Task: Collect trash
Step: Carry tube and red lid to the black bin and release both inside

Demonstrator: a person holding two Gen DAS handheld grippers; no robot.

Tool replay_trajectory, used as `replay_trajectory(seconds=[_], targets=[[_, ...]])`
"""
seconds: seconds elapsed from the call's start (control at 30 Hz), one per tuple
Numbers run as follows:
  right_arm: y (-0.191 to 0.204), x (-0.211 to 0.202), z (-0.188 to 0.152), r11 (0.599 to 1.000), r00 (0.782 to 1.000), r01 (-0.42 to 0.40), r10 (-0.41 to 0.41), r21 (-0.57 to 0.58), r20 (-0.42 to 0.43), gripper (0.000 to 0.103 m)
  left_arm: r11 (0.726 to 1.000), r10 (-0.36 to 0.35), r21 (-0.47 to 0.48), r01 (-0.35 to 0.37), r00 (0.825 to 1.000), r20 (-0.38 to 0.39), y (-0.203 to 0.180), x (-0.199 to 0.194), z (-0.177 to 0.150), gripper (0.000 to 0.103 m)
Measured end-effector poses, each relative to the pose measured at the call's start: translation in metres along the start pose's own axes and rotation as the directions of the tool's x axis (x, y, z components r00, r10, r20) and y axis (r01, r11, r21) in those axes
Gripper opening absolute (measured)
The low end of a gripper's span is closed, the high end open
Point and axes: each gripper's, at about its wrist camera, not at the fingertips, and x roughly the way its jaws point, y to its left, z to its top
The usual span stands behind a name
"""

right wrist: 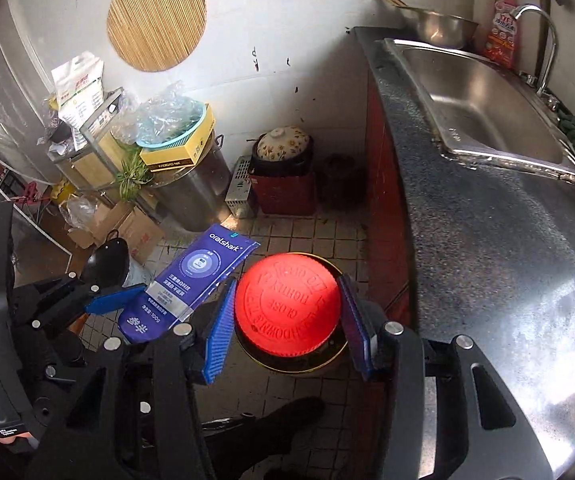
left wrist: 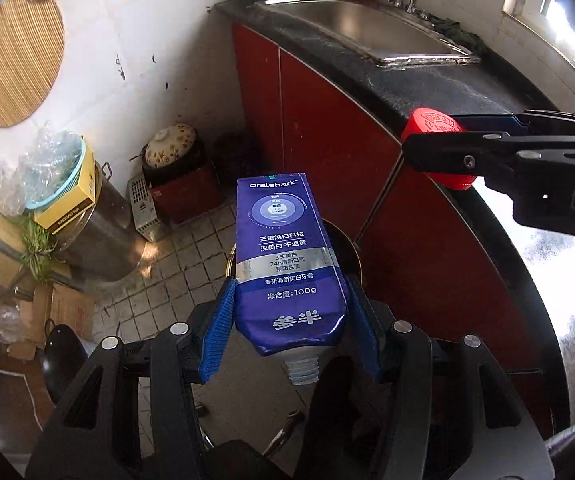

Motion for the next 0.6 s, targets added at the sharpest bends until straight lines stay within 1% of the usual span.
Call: replay_trajectory(seconds=[0.2,0.37,0.5,0.6], targets=[[0.0,0.06,0.006,0.999,0.994,-0.022,0.025,0.035,-0.108,0.049,0.998,-0.044,-0.042,0.041,0.997,-0.063,0.021,0.054,-0.012,0.053],[-0.002,0.103,0.007,0.999,0.984,-0.005,0.011,0.037,-0.179,0.049,0.992,-0.092,-0.09,0.083,0.99,-0.107,0.033,0.093,-0.017,0.053],[-0.005,0.118,0.01,0.999,0.979,-0.007,0.015,0.039,-0.205,0.049,0.991,-0.103,-0.094,0.092,0.987,-0.122,0.037,0.107,-0.014,0.053],[-0.005,0.121,0.013,0.999,0.978,-0.006,0.013,0.039,-0.208,0.05,0.99,-0.119,-0.097,0.107,0.985,-0.123,0.037,0.112,-0.012,0.053]])
